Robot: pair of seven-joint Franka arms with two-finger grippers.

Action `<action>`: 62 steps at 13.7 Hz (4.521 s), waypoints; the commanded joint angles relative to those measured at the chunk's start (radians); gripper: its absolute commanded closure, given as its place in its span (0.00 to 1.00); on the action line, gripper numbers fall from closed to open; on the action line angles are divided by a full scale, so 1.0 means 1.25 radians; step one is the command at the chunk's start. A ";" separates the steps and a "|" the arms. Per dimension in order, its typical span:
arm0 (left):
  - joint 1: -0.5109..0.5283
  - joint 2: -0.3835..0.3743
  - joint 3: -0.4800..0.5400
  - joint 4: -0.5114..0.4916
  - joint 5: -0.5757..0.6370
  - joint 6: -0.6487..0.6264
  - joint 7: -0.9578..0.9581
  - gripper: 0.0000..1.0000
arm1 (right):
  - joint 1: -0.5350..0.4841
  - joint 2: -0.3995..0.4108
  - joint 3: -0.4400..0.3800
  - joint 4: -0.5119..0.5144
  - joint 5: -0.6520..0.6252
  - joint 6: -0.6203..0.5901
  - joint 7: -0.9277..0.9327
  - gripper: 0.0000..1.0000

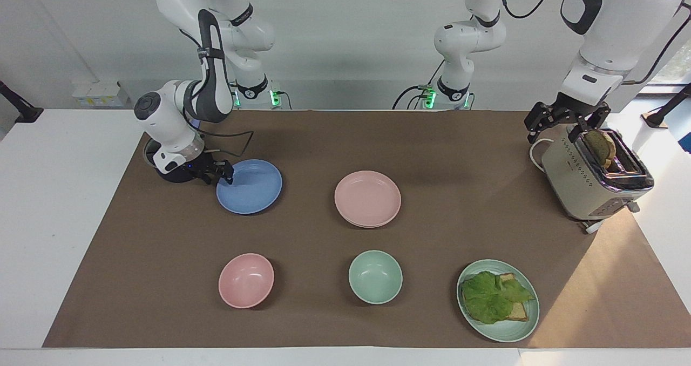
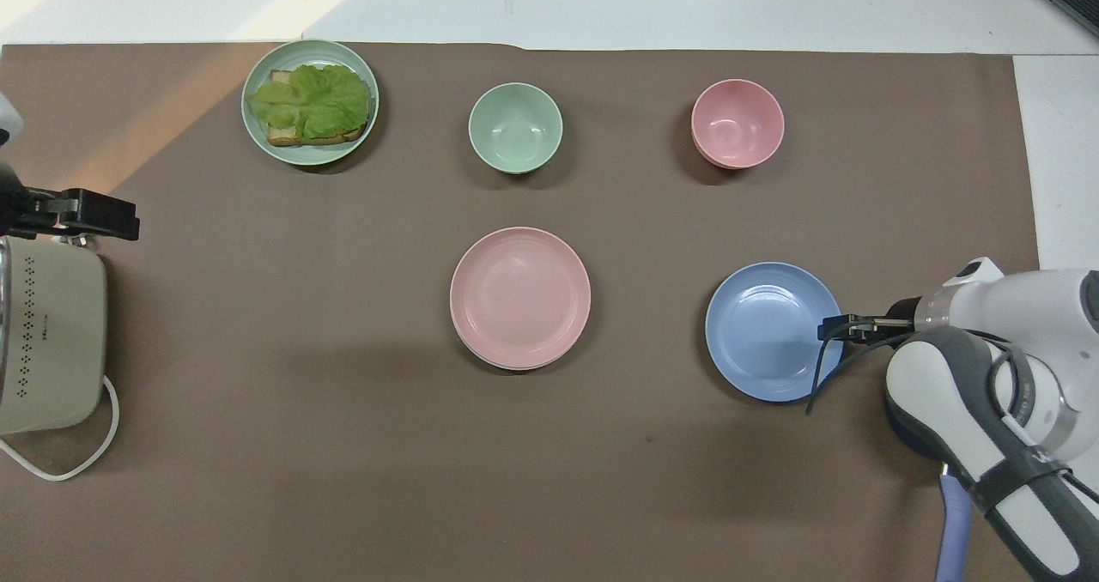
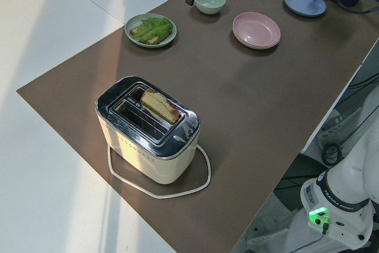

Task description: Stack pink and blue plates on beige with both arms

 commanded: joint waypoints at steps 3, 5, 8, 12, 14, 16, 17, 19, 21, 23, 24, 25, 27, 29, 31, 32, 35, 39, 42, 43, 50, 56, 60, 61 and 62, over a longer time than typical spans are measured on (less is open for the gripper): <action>0.005 -0.007 -0.003 0.003 0.010 -0.013 0.008 0.00 | -0.010 0.004 0.002 0.010 0.028 0.005 -0.026 1.00; 0.005 -0.007 -0.003 0.003 0.010 -0.013 0.008 0.00 | -0.008 -0.003 0.003 0.017 0.028 -0.003 -0.026 1.00; 0.008 -0.007 -0.003 0.003 0.010 -0.013 0.007 0.00 | 0.000 -0.026 0.006 0.070 0.028 -0.089 -0.015 1.00; 0.005 -0.007 -0.003 0.003 0.010 -0.013 0.007 0.00 | 0.060 -0.048 0.024 0.148 0.026 -0.143 0.056 1.00; 0.004 -0.007 -0.003 0.001 0.009 -0.013 0.007 0.00 | 0.133 -0.036 0.024 0.167 0.026 -0.125 0.139 1.00; 0.004 -0.007 -0.003 0.003 0.009 -0.013 0.007 0.00 | 0.212 -0.019 0.024 0.194 0.026 -0.096 0.217 1.00; 0.005 -0.007 -0.002 0.003 0.009 -0.016 0.008 0.00 | 0.240 -0.009 0.024 0.205 0.026 -0.089 0.244 1.00; -0.007 -0.007 0.027 0.003 0.009 -0.013 0.008 0.00 | 0.284 0.015 0.025 0.226 0.026 -0.069 0.304 1.00; -0.017 -0.007 0.041 0.003 0.009 -0.013 0.007 0.00 | 0.338 0.050 0.025 0.250 0.026 -0.038 0.377 1.00; -0.062 -0.007 0.066 0.003 0.009 -0.015 0.007 0.00 | 0.373 0.085 0.025 0.255 0.026 0.006 0.412 1.00; -0.079 -0.007 0.085 0.003 0.009 -0.015 0.007 0.00 | 0.378 0.097 0.025 0.255 0.026 0.013 0.412 1.00; -0.085 -0.007 0.091 0.003 0.009 -0.013 0.008 0.00 | 0.380 0.104 0.025 0.255 0.026 0.017 0.413 1.00; -0.118 -0.007 0.127 0.003 0.009 -0.015 0.008 0.00 | 0.389 0.120 0.040 0.256 0.026 0.033 0.426 1.00; -0.143 -0.007 0.149 0.003 0.009 -0.015 0.007 0.00 | 0.411 0.143 0.040 0.258 0.026 0.066 0.440 1.00; -0.148 -0.007 0.154 0.003 0.009 -0.015 0.007 0.00 | 0.428 0.153 0.040 0.259 0.026 0.079 0.453 1.00; -0.153 -0.007 0.160 0.003 0.009 -0.016 0.008 0.00 | 0.429 0.153 0.040 0.259 0.026 0.080 0.453 1.00; -0.147 -0.007 0.164 0.003 0.009 -0.015 0.008 0.00 | 0.437 0.152 0.041 0.255 0.026 0.077 0.453 1.00; -0.141 -0.012 0.166 0.001 0.009 -0.015 0.007 0.00 | 0.437 0.153 0.041 0.263 0.026 0.080 0.451 1.00; -0.142 -0.012 0.164 0.001 0.009 -0.013 0.008 0.00 | 0.437 0.155 0.046 0.265 0.026 0.078 0.451 1.00; -0.142 -0.012 0.165 0.001 0.009 -0.015 0.008 0.00 | 0.437 0.154 0.046 0.265 0.028 0.077 0.450 1.00; -0.141 -0.013 0.165 0.001 0.009 -0.013 0.008 0.00 | 0.437 0.164 0.046 0.269 0.067 0.080 0.433 0.57; -0.141 -0.013 0.165 0.001 0.009 -0.015 0.007 0.00 | 0.428 0.126 0.041 0.299 0.052 0.037 0.444 0.00; -0.141 -0.013 0.165 0.001 0.009 -0.015 0.008 0.00 | 0.335 0.034 0.035 0.299 0.002 -0.071 0.436 0.00; -0.141 -0.013 0.165 0.001 0.009 -0.015 0.008 0.00 | 0.309 0.012 0.035 0.301 -0.042 -0.095 0.437 0.00; -0.141 -0.013 0.165 0.001 0.009 -0.013 0.007 0.00 | 0.283 -0.009 0.035 0.301 -0.085 -0.119 0.434 0.00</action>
